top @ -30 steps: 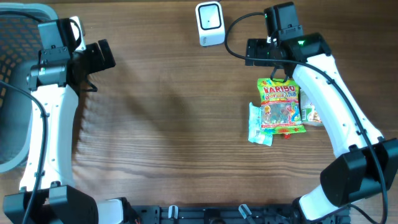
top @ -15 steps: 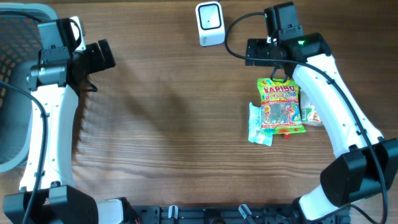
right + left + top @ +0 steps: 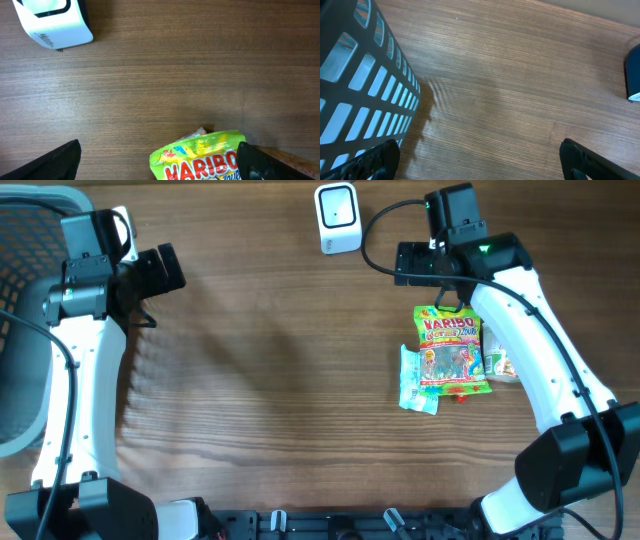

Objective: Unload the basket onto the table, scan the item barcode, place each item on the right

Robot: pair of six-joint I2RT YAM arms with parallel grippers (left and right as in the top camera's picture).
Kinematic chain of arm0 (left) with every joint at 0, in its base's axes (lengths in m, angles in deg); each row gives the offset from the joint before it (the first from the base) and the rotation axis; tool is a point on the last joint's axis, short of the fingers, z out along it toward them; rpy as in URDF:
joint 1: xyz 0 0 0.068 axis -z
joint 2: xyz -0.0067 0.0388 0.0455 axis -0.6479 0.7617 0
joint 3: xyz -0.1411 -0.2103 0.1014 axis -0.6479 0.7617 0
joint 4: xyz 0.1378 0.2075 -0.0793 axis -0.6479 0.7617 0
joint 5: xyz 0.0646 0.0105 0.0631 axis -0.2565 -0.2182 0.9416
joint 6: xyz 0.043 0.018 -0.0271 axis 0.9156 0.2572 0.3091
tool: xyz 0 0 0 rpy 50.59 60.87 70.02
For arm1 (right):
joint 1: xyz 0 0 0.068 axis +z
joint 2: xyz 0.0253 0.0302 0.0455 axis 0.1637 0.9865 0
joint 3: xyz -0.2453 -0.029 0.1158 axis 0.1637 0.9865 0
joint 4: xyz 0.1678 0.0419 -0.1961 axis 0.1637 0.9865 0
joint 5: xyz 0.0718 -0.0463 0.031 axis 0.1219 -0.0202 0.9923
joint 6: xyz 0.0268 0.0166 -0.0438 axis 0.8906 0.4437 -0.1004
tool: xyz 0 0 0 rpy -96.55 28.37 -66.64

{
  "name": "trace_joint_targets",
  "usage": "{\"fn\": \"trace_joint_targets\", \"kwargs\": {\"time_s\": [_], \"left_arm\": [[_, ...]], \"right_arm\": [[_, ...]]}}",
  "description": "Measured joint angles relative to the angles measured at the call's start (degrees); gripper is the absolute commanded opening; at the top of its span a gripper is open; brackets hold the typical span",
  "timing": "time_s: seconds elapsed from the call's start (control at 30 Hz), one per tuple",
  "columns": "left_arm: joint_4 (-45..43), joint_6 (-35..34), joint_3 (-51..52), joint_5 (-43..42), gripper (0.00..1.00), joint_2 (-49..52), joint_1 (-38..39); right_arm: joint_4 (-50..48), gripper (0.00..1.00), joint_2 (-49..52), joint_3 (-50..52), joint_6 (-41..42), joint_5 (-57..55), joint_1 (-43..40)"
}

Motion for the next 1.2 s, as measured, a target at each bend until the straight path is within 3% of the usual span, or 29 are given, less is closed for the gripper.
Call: {"fn": "trace_joint_targets", "kwargs": {"time_s": [0.27,0.83,1.03,1.2], "left_arm": [[0.00,0.00,0.00,0.00,1.00,0.00,0.00],[-0.02,0.00,0.00,0.00,1.00,0.00,0.00],[-0.02,0.00,0.00,0.00,1.00,0.00,0.00],[0.00,0.00,0.00,0.00,1.00,0.00,-0.02]], "right_arm": [[-0.09,1.00,-3.69,0.09,0.00,0.02,0.00],[1.62,1.00,-51.43,0.26,-0.87,-1.79,0.00],[-1.64,1.00,-70.16,14.67,-2.21,-2.62,0.00],[-15.28,1.00,-86.77,34.58,-4.90,-2.19,-3.21]]}}
